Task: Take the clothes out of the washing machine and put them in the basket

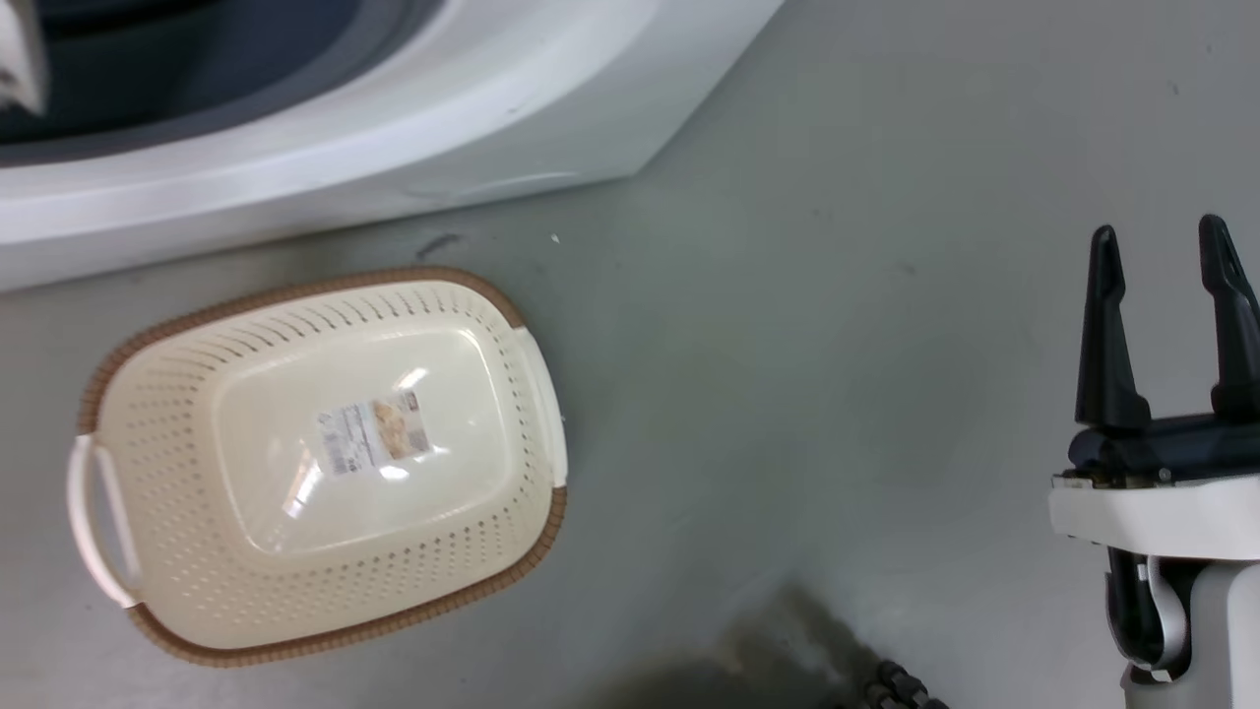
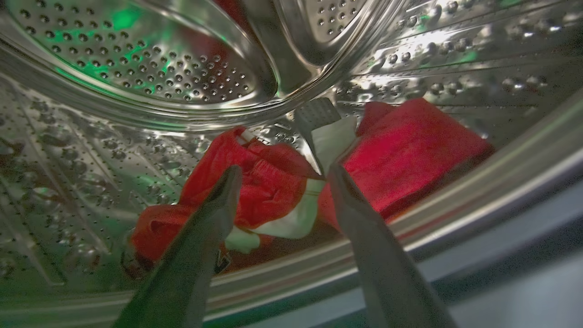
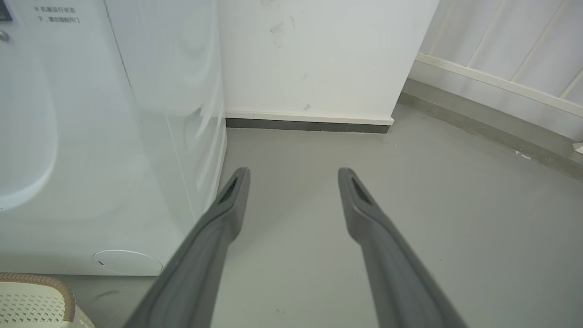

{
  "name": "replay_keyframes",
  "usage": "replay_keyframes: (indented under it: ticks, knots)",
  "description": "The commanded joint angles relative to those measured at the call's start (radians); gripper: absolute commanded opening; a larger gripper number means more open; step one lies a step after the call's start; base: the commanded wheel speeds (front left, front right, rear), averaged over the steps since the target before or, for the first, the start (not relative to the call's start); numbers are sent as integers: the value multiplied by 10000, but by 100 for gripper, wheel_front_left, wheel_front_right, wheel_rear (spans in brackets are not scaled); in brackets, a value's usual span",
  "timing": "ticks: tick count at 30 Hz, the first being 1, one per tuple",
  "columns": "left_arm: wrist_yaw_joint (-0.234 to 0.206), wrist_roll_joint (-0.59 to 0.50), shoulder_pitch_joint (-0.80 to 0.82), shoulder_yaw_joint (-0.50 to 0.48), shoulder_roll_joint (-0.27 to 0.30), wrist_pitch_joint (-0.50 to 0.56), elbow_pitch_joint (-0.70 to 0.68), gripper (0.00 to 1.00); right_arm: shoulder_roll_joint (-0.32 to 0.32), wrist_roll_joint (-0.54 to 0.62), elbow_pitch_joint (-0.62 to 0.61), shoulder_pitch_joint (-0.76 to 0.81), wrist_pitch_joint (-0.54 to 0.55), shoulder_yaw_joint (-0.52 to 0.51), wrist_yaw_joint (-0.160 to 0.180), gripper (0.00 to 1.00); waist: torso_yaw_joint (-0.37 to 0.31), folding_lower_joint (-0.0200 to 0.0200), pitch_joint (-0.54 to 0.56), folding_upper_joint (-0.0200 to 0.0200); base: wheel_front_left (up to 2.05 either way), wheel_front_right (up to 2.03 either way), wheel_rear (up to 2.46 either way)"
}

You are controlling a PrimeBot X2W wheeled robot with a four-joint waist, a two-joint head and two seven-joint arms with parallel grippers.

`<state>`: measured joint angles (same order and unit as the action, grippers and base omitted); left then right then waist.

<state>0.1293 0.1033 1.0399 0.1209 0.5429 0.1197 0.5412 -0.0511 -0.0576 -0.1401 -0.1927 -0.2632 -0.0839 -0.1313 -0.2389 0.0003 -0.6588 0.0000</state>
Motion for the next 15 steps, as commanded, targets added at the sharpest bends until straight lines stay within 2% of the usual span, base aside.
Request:
replay_keyframes:
  ticks: [1,10,15]
  knots:
    - [0,159,878,269,322,560,276,100,16,-137,-99,-302,-25,152,10,100,-622,-3,-1107,0,0,0,0]
    - [-7,730,4858,2188,1765,3471,1414,100,16,-874,-382,-523,-25,755,10,100,-1419,-3,-2500,0,0,0,0]
    - [-4,515,6247,2849,2350,4426,1904,100,16,-1188,-552,-435,-25,1181,12,100,-1902,-3,-2937,0,0,0,0]
